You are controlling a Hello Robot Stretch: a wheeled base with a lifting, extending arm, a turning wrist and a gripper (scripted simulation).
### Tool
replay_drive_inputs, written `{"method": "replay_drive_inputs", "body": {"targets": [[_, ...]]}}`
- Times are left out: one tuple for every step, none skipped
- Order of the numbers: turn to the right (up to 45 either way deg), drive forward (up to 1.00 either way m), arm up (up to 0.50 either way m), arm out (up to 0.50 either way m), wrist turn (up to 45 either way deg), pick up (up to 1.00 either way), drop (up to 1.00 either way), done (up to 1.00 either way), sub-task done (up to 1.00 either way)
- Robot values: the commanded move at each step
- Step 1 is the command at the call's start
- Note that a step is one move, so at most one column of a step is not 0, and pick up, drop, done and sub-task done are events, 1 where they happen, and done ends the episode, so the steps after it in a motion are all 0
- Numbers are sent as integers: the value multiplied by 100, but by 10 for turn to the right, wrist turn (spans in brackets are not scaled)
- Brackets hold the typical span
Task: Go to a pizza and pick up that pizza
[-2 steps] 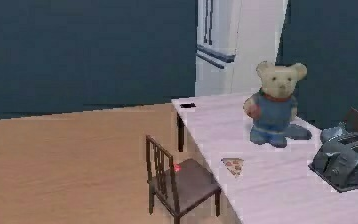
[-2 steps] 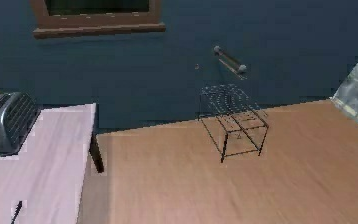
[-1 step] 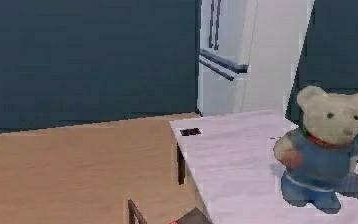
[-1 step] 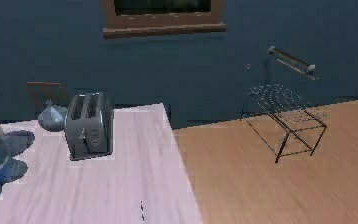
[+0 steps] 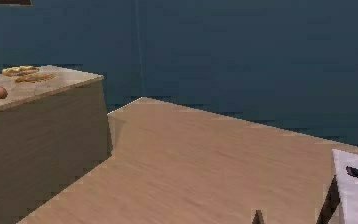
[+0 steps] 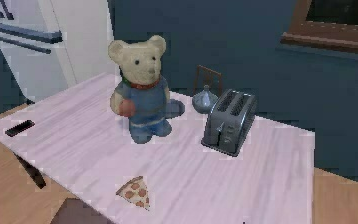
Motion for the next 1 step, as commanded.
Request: {"method": "replay_drive_inputs", "body": {"targets": [[-120,0,0,0,0,0,0,0,0]]}}
